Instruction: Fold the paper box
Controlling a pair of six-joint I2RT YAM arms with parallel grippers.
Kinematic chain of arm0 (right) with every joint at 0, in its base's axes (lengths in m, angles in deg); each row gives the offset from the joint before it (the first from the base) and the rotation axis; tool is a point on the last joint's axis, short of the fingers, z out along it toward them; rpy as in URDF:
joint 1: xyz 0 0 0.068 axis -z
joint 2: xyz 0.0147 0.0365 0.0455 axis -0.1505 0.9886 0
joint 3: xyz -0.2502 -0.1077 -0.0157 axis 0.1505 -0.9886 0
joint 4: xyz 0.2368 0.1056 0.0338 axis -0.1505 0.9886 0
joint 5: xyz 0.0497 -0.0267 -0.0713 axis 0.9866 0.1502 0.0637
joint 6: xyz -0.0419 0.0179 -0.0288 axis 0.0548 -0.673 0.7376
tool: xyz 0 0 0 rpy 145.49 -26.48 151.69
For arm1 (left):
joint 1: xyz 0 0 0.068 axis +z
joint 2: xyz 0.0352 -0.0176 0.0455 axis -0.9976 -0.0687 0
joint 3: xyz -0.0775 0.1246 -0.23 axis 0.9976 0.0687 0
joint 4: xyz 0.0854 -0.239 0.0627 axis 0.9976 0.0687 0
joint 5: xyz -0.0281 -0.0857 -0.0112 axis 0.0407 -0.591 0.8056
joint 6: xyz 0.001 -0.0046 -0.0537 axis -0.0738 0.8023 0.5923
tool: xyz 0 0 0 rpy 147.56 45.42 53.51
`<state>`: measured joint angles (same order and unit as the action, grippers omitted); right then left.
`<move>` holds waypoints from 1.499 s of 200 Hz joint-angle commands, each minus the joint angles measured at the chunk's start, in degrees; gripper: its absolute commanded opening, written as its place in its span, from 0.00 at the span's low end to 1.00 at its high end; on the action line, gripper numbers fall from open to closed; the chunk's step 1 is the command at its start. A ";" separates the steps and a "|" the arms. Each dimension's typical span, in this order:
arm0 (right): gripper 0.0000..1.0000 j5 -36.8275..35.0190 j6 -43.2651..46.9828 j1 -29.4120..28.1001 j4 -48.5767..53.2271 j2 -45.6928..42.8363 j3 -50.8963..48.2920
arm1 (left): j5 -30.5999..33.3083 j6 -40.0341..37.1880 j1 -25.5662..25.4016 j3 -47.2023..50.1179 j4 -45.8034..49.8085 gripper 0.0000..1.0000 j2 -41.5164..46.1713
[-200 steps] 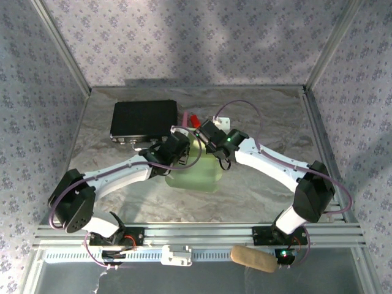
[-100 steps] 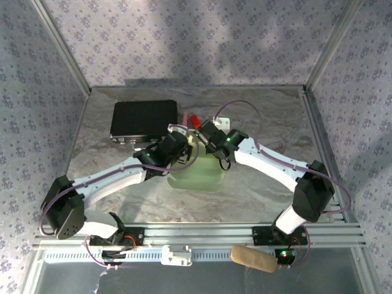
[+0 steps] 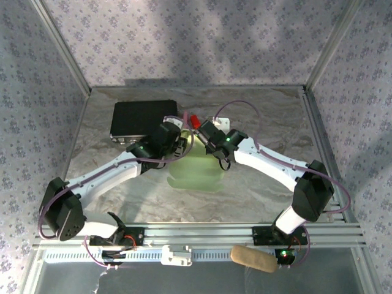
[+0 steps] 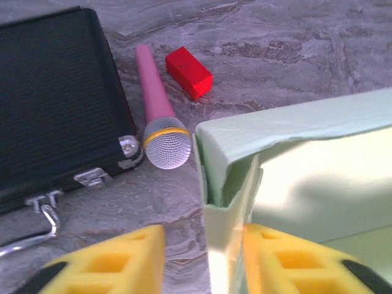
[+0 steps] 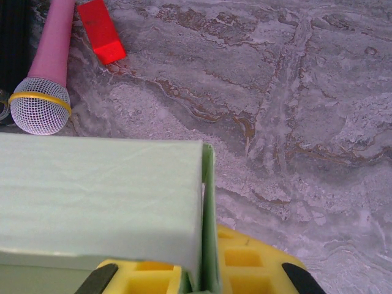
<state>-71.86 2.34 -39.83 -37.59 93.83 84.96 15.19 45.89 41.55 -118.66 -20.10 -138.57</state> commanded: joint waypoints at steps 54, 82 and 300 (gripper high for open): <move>0.00 -0.36 -1.30 -0.84 1.97 1.21 2.80 | 4.75 -1.84 -1.08 -4.73 -0.78 0.08 -6.17; 0.00 -0.37 -1.32 -0.86 2.43 1.10 3.18 | 8.56 -1.55 -1.97 -5.01 0.00 0.05 -7.10; 0.00 4.82 -2.00 0.74 3.09 1.44 3.62 | 7.18 -2.01 0.89 -2.89 -2.47 0.18 -10.11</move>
<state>-68.37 1.03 -39.00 -35.75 94.77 86.10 22.07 44.47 41.46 -122.04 -23.05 -147.48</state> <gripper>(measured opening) 0.091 0.200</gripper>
